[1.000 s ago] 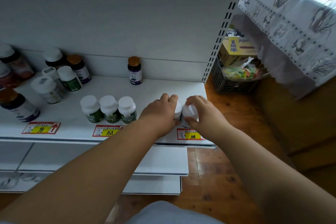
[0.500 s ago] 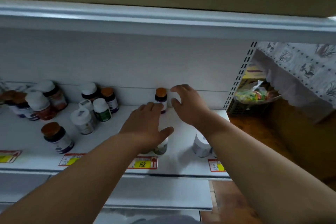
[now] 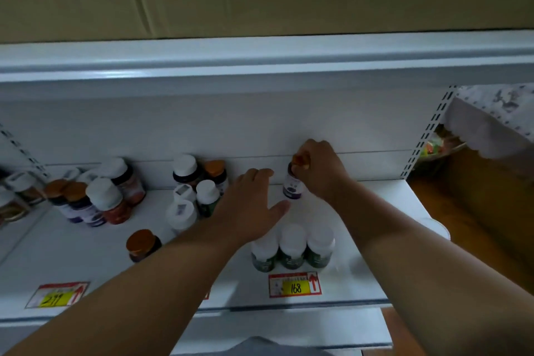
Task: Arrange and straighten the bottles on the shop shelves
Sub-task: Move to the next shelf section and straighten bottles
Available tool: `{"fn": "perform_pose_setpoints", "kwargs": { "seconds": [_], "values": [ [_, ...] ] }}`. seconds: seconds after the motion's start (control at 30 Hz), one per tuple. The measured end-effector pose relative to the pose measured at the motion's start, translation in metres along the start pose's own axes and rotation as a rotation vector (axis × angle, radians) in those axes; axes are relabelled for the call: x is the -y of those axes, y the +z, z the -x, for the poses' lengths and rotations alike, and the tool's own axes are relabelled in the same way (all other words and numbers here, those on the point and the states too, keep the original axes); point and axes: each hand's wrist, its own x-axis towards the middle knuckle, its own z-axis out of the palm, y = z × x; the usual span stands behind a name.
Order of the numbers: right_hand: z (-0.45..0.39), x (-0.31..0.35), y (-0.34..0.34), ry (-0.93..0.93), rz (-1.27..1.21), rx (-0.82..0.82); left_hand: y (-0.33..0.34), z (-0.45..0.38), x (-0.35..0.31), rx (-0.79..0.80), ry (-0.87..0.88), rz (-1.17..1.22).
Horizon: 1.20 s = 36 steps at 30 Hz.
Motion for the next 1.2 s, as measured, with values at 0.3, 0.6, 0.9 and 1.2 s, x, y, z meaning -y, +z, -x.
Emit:
{"fn": "perform_pose_setpoints", "kwargs": {
  "seconds": [0.3, 0.6, 0.9, 1.2],
  "values": [
    [0.067, 0.071, -0.033, -0.219, -0.386, 0.064, -0.015, 0.048, -0.018, -0.141, -0.173, 0.448],
    [0.119, 0.121, 0.007, -0.319, -0.310, 0.236, -0.055, 0.129, 0.014, -0.266, -0.069, 0.174],
    [0.115, 0.148, 0.085, -0.295, -0.069, 0.278, -0.087, 0.141, 0.114, -0.133, 0.024, -0.262],
    [0.119, 0.170, 0.127, -0.302, -0.007, 0.317, -0.073, 0.130, 0.156, 0.077, 0.101, -0.163]
  ]
}}
